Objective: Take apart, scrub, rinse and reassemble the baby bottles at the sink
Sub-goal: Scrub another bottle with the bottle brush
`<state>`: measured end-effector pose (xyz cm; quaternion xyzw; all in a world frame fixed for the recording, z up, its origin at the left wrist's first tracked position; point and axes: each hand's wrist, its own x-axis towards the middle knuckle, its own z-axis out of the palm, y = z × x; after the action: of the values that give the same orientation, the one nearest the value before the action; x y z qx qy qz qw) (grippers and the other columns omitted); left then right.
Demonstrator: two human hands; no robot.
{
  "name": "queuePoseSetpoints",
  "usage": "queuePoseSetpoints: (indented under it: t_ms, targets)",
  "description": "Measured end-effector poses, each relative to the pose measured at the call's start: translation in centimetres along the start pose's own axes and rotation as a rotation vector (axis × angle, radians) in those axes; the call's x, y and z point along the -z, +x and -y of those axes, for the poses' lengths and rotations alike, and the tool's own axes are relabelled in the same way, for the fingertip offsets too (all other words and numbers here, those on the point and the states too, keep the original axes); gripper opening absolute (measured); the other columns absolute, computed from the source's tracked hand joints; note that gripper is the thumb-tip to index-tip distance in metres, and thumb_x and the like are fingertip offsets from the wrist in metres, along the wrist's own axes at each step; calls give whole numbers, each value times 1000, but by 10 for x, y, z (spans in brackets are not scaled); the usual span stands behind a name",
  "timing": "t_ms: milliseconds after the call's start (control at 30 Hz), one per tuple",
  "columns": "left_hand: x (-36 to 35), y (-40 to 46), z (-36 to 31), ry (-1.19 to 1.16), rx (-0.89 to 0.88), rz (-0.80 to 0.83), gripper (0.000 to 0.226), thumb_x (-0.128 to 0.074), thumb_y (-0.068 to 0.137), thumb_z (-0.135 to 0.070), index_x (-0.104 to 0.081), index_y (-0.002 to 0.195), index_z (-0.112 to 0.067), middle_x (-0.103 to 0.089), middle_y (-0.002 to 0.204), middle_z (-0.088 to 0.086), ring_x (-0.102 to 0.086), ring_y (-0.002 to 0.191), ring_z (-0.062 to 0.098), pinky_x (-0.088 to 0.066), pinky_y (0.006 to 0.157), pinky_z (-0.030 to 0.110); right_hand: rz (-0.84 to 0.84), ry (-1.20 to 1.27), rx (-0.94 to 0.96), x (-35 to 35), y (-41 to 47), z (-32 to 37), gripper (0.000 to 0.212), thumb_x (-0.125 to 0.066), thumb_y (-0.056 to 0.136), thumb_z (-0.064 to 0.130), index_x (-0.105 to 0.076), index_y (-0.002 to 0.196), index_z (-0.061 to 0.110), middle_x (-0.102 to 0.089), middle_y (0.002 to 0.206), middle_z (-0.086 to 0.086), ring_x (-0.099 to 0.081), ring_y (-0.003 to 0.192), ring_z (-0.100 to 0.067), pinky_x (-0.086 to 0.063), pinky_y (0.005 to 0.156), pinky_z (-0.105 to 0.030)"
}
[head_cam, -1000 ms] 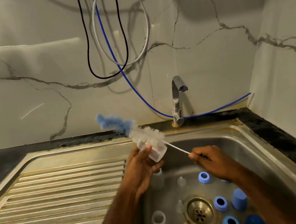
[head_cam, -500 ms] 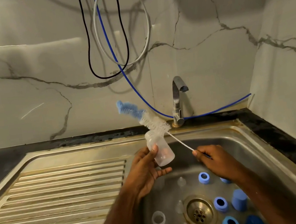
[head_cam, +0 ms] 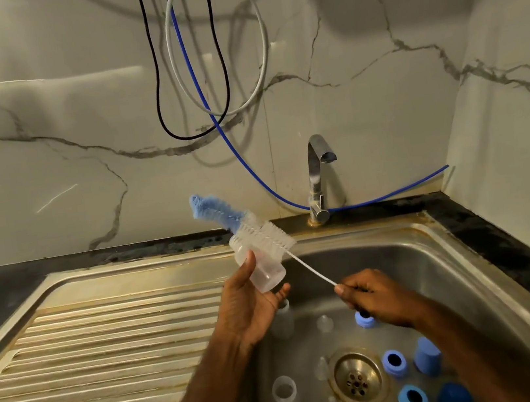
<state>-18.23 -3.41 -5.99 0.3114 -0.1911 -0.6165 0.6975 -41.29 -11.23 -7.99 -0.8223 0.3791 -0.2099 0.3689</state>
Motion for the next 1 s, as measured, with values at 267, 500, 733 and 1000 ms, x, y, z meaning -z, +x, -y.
queuePoseSetpoints:
  t_ms: [267,500,733,1000]
  targets:
    - [23,9,7,947,-242,-114,54,-83,76,-4,-59,117,-29,-69,113,-3,-67,104,17,-56,86,34,-225,17,-25,21,-2,-25,29,-56,102,20,-69,76,22,-60,60,12,-51,57,1,-40,62,-23]
    - [24,7,20,1644,-446,100,63,-92,63,-17,-63,119,-14,-63,110,-9,-56,101,-4,-42,88,23,-205,-66,7,11,1,-25,22,-56,100,22,-69,84,31,-64,67,7,-57,64,-9,-53,69,-40]
    - [25,3,34,2017,-156,124,84,-84,71,-25,-45,145,-26,-49,131,4,-54,121,28,-47,97,35,-230,-30,-33,16,-2,-36,22,-54,100,27,-66,83,31,-56,61,4,-51,59,-11,-45,62,-35]
    - [31,3,41,2498,-76,152,81,-88,73,-26,-42,139,-37,-52,140,-1,-57,124,26,-53,93,42,-219,-22,-77,21,-7,-39,25,-54,99,19,-67,80,25,-58,57,16,-49,56,0,-44,65,-28]
